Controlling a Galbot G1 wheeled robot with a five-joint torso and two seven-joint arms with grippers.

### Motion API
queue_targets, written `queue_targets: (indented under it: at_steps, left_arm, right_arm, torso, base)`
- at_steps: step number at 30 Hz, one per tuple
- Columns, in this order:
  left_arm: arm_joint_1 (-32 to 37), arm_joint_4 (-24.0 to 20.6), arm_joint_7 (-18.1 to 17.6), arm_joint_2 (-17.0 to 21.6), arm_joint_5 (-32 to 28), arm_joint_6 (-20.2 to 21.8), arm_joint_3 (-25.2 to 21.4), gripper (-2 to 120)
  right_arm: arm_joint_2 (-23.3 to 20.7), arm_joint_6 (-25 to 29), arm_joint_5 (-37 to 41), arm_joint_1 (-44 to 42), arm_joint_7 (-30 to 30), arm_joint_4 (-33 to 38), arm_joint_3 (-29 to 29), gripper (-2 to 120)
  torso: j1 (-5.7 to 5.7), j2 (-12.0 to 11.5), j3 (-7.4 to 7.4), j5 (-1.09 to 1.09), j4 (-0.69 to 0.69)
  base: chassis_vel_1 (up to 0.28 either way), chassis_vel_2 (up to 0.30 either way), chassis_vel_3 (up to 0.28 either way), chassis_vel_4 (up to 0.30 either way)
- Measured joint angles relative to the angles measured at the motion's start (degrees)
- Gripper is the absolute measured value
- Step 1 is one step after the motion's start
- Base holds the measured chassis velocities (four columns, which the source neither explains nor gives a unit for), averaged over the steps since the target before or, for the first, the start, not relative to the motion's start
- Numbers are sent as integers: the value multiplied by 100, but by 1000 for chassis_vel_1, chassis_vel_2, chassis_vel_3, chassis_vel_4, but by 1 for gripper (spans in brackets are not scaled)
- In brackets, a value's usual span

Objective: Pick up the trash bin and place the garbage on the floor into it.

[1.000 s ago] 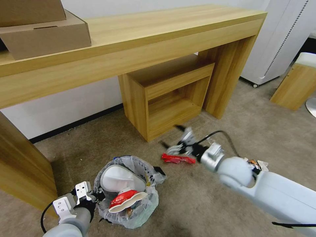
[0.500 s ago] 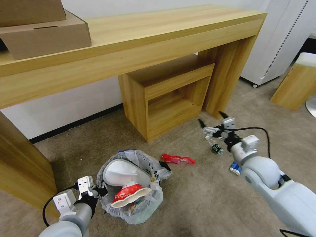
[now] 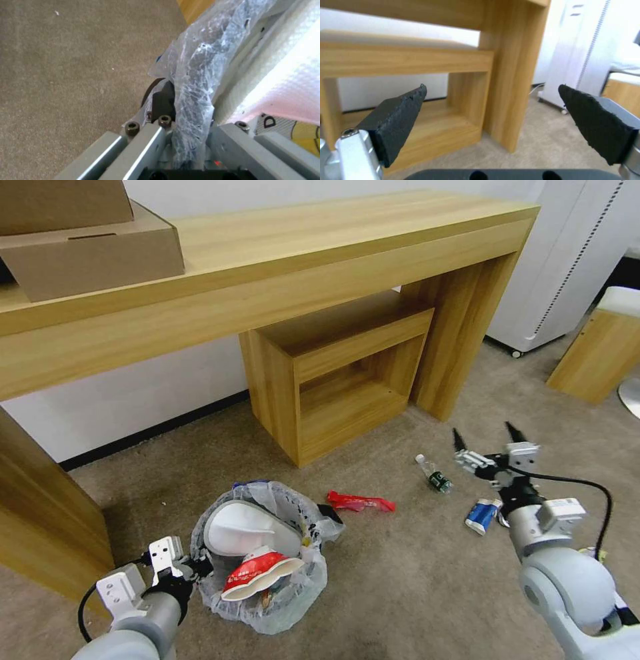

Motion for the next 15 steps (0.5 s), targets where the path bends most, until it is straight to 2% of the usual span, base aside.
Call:
queue_targets:
  at_steps: [1, 2, 3, 4, 9, 10, 11, 14, 15]
  left_arm:
    - [0, 0, 0, 0, 0, 0, 0, 0]
    - [1, -4, -32, -39, -3, 30, -43, 0]
    - [34, -4, -44, -73, 27, 37, -82, 0]
    - [61, -5, -45, -85, 50, 39, -94, 0]
    - [117, -6, -53, -118, 99, 46, -96, 0]
    - [136, 2, -60, -164, 177, 45, -91, 0]
    - [136, 2, -60, -164, 177, 45, -91, 0]
    - [173, 38, -60, -145, 197, 46, -64, 0]
    - [173, 38, -60, -145, 197, 46, -64, 0]
  right_arm:
    - [0, 0, 0, 0, 0, 0, 0, 100]
    - [276, 102, -189, -4, -67, -69, 55, 100]
    - [560, 235, -410, -9, -197, -177, 69, 100]
    - [650, 285, -521, -12, -260, -233, 72, 100]
    - [755, 488, -783, -2, -438, -440, 45, 100]
    - [551, 815, -1042, 158, -884, -931, -42, 100]
    - [551, 815, -1042, 158, -884, -931, -42, 100]
    - [-174, 863, -1084, 773, -1273, -1756, -366, 100]
    - [-174, 863, -1084, 773, -1273, -1756, -366, 100]
  torso:
    - [0, 0, 0, 0, 0]
    - [0, 0, 0, -3, 0]
    - [0, 0, 0, 3, 0]
    - [0, 0, 0, 3, 0]
    - [0, 0, 0, -2, 0]
    - [0, -1, 1, 1, 0]
    - [0, -1, 1, 1, 0]
    - [0, -1, 1, 2, 1]
    - [0, -1, 1, 2, 1]
  base:
    - [0, 0, 0, 0]
    - [0, 0, 0, 0]
    - [0, 0, 0, 0]
    - [0, 0, 0, 0]
    - [0, 0, 0, 0]
    - [0, 0, 0, 0]
    - [0, 0, 0, 0]
    - [0, 0, 0, 0]
    - [0, 0, 0, 0]
